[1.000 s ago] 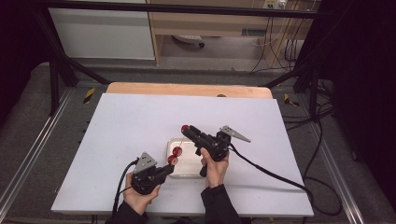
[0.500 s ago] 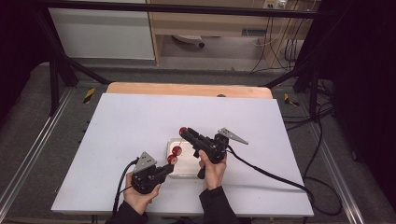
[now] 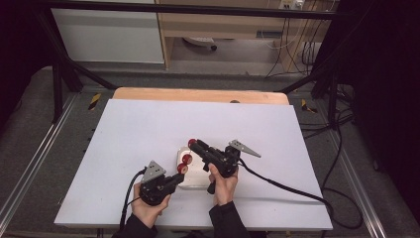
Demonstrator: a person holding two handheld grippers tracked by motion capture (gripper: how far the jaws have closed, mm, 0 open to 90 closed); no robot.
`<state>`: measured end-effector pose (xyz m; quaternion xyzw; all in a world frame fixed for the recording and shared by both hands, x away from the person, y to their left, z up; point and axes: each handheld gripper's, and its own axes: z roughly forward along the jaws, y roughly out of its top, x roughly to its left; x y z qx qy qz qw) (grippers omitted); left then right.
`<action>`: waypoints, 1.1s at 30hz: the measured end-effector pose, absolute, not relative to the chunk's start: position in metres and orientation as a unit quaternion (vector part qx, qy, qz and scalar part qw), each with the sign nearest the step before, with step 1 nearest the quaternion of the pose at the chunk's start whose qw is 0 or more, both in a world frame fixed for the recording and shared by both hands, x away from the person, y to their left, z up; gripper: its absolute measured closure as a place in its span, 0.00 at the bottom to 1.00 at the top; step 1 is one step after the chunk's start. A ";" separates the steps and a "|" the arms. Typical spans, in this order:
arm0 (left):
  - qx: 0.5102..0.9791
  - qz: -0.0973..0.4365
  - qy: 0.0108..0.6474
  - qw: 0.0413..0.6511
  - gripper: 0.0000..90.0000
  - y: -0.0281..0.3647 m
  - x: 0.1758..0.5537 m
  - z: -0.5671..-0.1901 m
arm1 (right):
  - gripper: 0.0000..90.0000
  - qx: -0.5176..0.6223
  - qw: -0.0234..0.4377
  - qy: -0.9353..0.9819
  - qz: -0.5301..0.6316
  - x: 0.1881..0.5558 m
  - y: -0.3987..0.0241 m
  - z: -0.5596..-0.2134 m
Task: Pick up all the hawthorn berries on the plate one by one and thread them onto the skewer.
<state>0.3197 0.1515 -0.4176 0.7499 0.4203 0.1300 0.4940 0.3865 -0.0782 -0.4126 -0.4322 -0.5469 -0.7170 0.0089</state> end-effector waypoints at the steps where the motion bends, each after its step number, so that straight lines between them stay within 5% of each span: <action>1: 0.749 0.130 0.421 0.495 0.98 0.152 0.320 -0.418 | 0.70 -0.434 0.012 -0.547 -0.716 0.386 -0.078 -0.413; 15: 0.753 0.127 0.421 0.490 0.98 0.153 0.323 -0.421 | 0.68 -0.431 0.014 -0.572 -0.698 0.381 -0.074 -0.421; 33: 0.761 0.136 0.421 0.474 0.98 0.167 0.328 -0.426 | 0.17 -0.402 -0.068 -0.696 -0.591 0.389 -0.098 -0.409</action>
